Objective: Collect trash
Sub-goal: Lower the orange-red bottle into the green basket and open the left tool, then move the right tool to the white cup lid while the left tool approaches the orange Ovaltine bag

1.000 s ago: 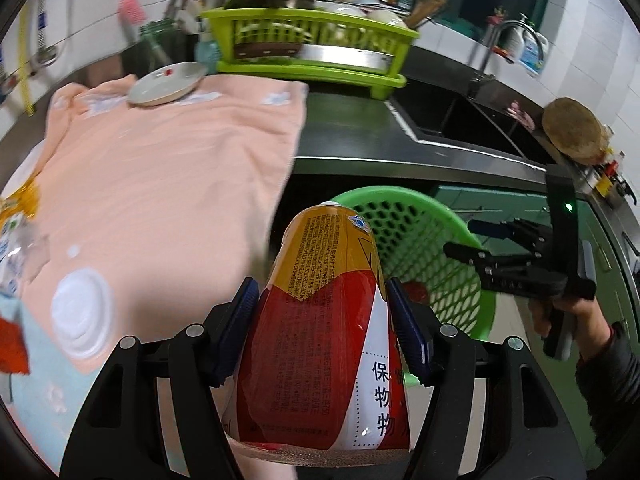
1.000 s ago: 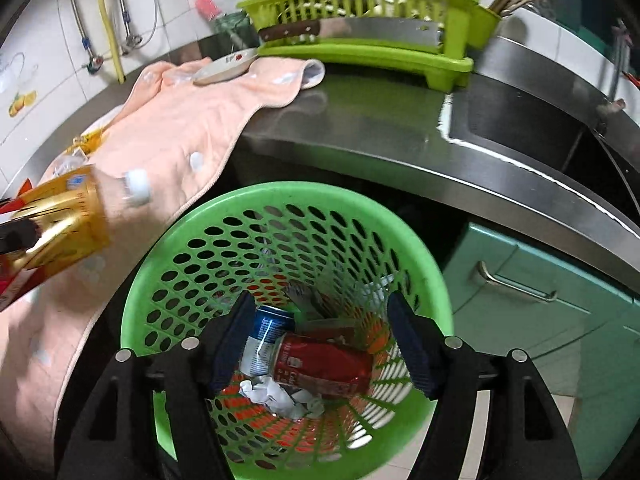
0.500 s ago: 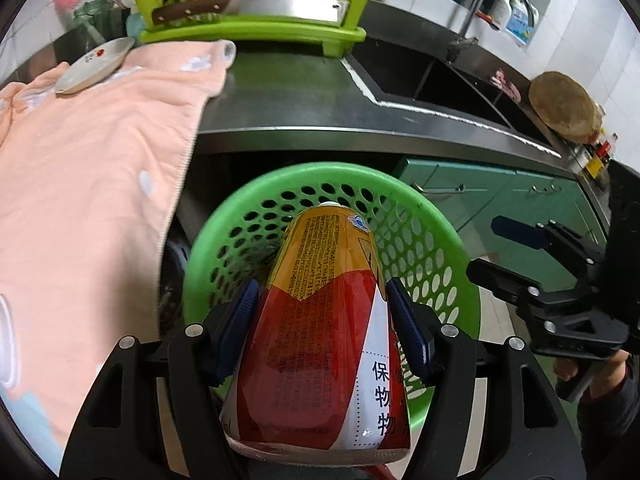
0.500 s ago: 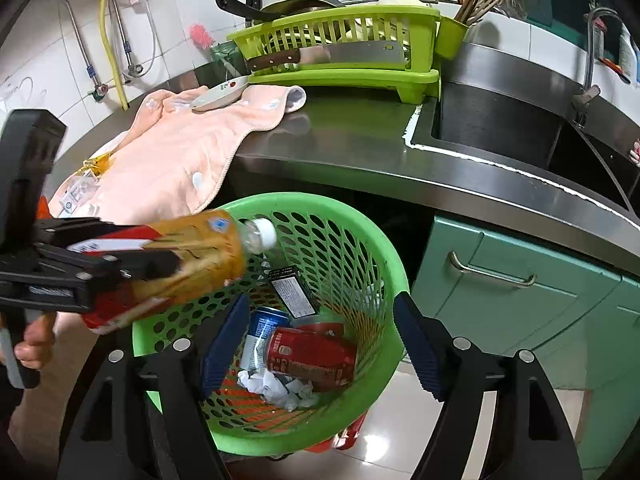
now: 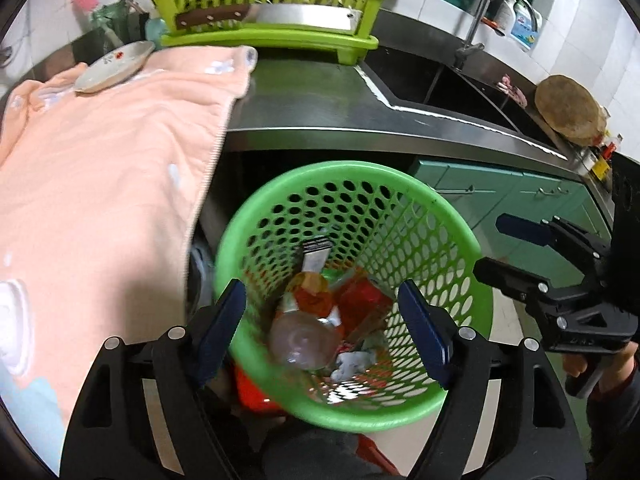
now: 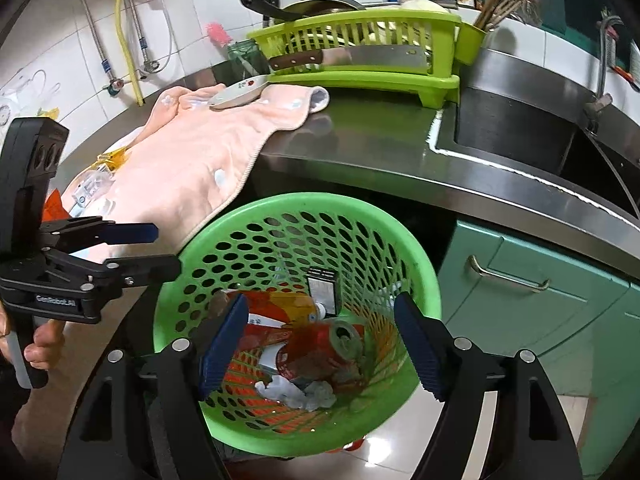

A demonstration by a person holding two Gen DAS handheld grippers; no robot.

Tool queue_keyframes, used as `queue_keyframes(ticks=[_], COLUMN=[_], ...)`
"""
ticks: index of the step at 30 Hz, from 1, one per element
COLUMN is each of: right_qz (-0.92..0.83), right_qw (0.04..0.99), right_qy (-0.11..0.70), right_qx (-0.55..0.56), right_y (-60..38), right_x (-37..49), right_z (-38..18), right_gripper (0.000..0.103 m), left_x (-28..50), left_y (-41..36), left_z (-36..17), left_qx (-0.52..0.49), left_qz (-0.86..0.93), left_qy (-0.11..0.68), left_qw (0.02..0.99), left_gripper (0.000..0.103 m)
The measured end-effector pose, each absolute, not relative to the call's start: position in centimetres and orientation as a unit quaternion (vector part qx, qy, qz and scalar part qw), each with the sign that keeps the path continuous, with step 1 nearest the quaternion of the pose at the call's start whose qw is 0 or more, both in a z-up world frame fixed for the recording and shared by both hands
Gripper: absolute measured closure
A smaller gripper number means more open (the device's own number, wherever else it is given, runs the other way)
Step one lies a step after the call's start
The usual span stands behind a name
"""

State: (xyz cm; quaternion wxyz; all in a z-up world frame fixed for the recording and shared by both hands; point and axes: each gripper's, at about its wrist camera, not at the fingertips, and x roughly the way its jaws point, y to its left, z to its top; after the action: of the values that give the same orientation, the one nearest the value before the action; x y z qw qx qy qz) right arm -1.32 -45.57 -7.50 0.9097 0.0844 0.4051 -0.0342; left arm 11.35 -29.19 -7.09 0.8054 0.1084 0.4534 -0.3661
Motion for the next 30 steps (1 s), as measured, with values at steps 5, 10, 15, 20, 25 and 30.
queue_keyframes(ticks=[5,10,15,20,25,30], right_qz=[-0.019,0.003,0.036,0.073,0.110,0.145], right_qw=[0.912,0.914,0.914,0.911,0.906,0.900], right_qy=[0.402,0.400,0.401,0.404,0.408,0.411], right_qx=[0.074,0.064,0.053,0.038,0.024,0.009], right_y=[-44.0,-41.7,-38.7,-35.0,-31.1,-27.2], right_x=[-0.6,0.4,2.1,4.3,6.2,8.0], right_z=[-6.9,-6.4,-6.0,-5.9,-6.1,-6.2], right_gripper=[0.028,0.028,0.028,0.028,0.028,0.028], left_x=[10.9,10.9,11.3,11.9,12.2,12.3], left_y=[-26.1,-22.2,-17.5,-12.9,-8.2,-3.7], left_z=[-5.7,-4.5,-3.7,-3.0,-2.2,-1.4], left_qx=[0.103,0.085,0.069,0.054,0.043,0.041], left_qz=[-0.347,-0.319,-0.281,-0.241,-0.196,-0.141], left_qy=[0.440,0.433,0.427,0.422,0.412,0.396], left_qw=[0.822,0.839,0.857,0.872,0.889,0.907], left_gripper=[0.025,0.025,0.025,0.025,0.025,0.025])
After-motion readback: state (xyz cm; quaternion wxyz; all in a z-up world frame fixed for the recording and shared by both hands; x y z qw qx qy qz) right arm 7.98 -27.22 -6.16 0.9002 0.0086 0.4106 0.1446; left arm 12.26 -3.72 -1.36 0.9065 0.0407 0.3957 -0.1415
